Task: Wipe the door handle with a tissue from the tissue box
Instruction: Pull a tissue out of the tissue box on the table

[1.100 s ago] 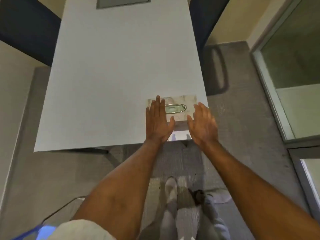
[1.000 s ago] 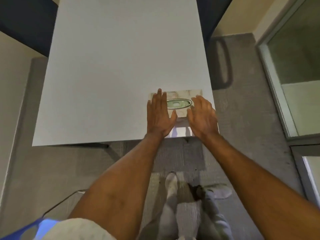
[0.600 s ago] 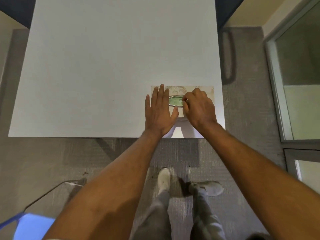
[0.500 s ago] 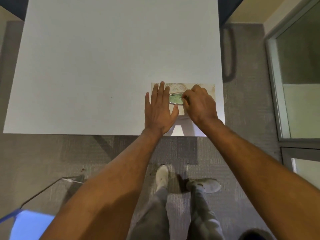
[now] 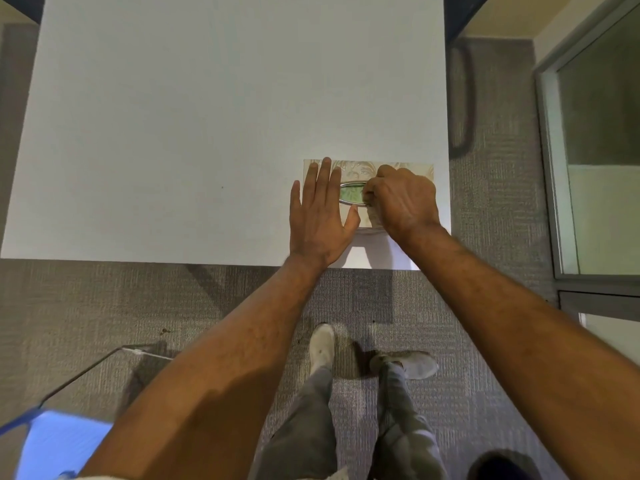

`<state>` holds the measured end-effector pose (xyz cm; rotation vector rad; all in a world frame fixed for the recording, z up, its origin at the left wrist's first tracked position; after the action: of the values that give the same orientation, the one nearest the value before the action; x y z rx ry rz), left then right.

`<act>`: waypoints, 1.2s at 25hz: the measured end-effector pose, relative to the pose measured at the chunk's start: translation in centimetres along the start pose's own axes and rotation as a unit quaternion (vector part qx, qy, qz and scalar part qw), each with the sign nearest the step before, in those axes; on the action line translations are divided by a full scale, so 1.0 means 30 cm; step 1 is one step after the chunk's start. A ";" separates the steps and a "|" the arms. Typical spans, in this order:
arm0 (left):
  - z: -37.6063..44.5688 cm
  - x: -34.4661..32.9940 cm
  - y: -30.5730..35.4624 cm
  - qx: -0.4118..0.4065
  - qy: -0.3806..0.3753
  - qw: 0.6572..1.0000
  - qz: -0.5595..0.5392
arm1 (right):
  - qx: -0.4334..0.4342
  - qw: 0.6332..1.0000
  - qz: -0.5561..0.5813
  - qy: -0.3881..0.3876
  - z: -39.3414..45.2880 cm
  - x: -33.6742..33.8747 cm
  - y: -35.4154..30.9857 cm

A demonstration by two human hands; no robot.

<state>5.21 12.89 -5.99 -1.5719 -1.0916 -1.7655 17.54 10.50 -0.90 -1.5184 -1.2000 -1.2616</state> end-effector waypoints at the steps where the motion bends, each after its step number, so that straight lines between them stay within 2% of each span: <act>1: 0.000 -0.001 -0.001 0.000 0.000 1.000 0.000 | 0.001 1.000 -0.006 -0.003 0.006 0.001 -0.003; 8: -0.001 -0.003 -0.003 0.005 -0.004 1.000 0.012 | 0.035 0.999 0.000 0.014 -0.004 -0.003 -0.009; 11: -0.002 -0.001 0.000 0.003 -0.006 1.000 0.008 | 0.020 0.997 0.064 0.032 -0.026 0.003 0.019; 15: 0.000 -0.002 0.000 0.002 -0.017 1.000 0.000 | -0.001 0.974 0.219 0.054 -0.063 0.023 0.051; 17: -0.002 -0.002 -0.001 0.003 -0.020 1.000 -0.002 | -0.019 0.941 0.333 0.064 -0.082 0.027 0.074; 20: -0.001 -0.005 -0.001 0.004 -0.027 1.000 0.006 | -0.078 0.850 0.515 0.074 -0.106 0.020 0.133; 26: 0.001 0.001 0.009 0.003 -0.045 0.999 -0.005 | -0.146 0.753 0.616 0.183 -0.186 0.116 0.251; 30: 0.001 0.022 0.031 0.045 -0.068 0.996 -0.029 | -0.255 0.648 0.694 0.183 -0.285 0.091 0.348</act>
<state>5.86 12.51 -5.15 -1.6389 -1.2752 -1.6409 26.00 0.43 3.16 -1.7359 0.7366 -0.6523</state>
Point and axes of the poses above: each hand's wrist, its own z-axis towards the middle knuckle, its own x-axis out of the back of the hand, y = z × x, the point moved 10 cm from there along z, towards the middle knuckle, and after that the axes turned 2 degrees about z, right-handed, at the moved point
